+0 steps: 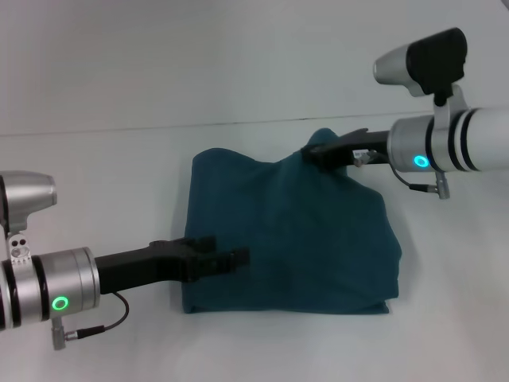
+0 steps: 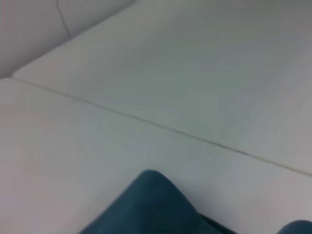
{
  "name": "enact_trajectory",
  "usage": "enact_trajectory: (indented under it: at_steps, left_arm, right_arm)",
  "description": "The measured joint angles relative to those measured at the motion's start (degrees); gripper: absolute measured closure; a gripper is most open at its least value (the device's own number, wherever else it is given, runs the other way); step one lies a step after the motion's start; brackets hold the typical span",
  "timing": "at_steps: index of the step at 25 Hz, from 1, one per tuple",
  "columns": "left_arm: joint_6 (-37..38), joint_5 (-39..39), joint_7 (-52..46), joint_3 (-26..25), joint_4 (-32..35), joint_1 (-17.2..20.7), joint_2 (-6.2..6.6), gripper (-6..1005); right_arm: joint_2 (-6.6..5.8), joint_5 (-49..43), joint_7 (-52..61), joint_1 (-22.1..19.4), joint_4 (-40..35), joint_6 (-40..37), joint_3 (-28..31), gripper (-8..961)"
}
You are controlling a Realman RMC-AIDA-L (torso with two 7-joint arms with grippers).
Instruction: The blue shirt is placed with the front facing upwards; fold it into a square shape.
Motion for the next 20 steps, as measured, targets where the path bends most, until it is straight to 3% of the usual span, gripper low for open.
enact_trajectory:
  at_steps: [5,20]
  left_arm:
    - [0.0,0.0,-0.1,0.0,0.0,-0.1,-0.04,62]
    - [0.0,0.0,-0.2,0.0,0.0,-0.4,0.02,62]
  right_arm:
    - [0.0,-0.1,0.0,0.9,0.6,-0.1,-0.7,952]
    - [-0.3,-0.2,2.4,-2.1,0.2,0.8,-0.4,952]
